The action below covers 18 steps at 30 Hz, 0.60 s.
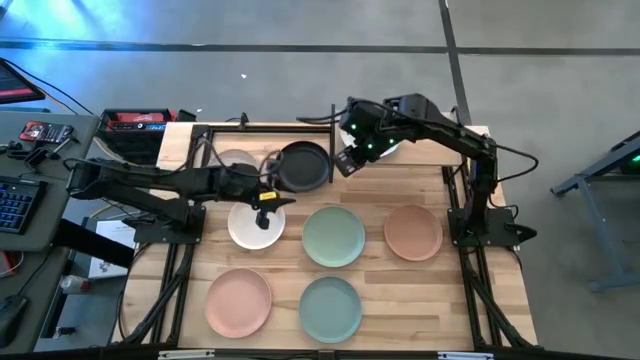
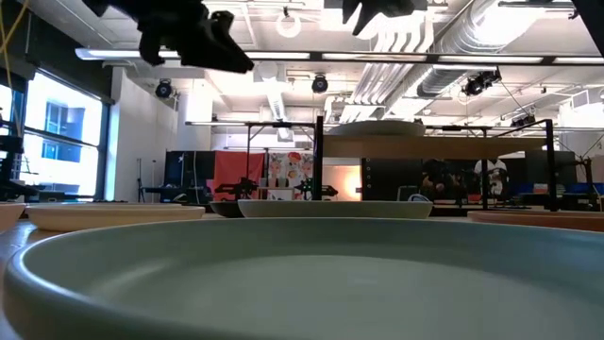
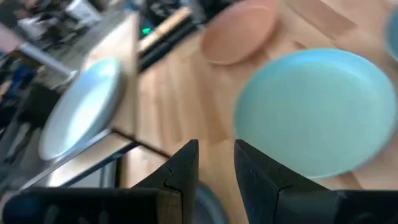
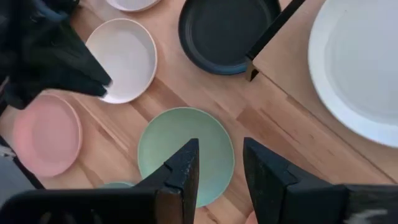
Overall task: Place and stack plates onto a shelf
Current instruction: Stack the green plate on top of the white plate on the shelf
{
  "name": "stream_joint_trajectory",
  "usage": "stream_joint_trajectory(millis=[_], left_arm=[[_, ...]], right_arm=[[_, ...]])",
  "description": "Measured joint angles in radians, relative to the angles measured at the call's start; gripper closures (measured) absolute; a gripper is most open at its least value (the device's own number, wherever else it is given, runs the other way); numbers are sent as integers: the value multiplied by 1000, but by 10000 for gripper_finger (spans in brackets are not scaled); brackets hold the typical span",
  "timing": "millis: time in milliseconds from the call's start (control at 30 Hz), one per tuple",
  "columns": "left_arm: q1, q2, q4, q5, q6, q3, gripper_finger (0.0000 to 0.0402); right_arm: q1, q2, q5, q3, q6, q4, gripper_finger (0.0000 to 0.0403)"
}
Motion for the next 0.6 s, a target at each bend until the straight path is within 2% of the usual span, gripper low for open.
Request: stream_joint_trajectory(millis=[300,600], left_arm=[[-6,155,2,132,47,0,309],[-61,293,5,137,185,0,309]], right_arm=[[83,0,73,0,108,0,302],[130,0,129,0,163,4,302]])
